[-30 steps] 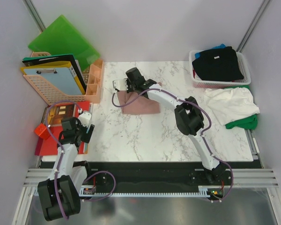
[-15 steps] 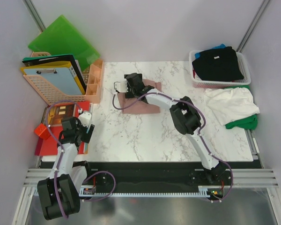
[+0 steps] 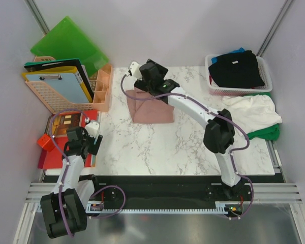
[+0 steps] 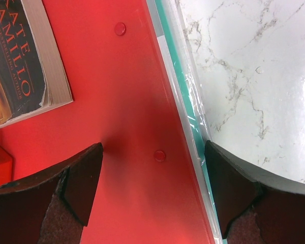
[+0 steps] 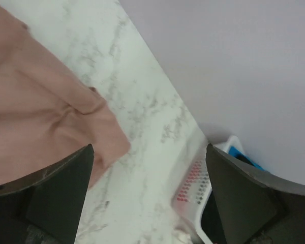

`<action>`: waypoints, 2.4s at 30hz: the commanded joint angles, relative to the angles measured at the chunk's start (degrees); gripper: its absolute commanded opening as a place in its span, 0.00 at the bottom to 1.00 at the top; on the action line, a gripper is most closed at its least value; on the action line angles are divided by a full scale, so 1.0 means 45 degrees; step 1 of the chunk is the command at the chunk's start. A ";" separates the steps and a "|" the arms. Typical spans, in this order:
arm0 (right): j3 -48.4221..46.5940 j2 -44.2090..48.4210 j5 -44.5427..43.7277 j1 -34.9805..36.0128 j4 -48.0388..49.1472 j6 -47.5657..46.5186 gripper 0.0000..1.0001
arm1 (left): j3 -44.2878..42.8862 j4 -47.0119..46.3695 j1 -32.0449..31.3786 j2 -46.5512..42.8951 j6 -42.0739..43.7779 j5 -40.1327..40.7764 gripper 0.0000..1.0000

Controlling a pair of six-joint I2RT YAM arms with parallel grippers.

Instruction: Fold and stack the t-shirts

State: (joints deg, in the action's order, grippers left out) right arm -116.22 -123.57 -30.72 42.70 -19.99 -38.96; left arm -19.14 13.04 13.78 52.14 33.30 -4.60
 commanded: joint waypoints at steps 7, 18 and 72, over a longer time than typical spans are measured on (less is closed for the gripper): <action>-0.1417 0.0040 0.8837 -0.0094 -0.6887 0.6117 0.88 | 0.0229 0.0559 0.0043 0.0386 -0.0037 0.0417 0.88; -0.5266 -0.3770 0.8432 -0.0152 -0.6497 0.6472 0.61 | 0.0248 0.0657 0.0063 0.0308 -0.0056 0.0651 0.88; 0.1788 0.0471 0.7435 0.1371 -0.2238 0.7057 0.88 | 0.0288 0.0521 0.0062 0.0406 -0.0095 0.0769 0.88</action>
State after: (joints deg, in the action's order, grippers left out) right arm -102.28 -118.45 8.29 49.06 -31.73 -5.87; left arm -19.79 13.08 13.78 53.08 33.30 -4.71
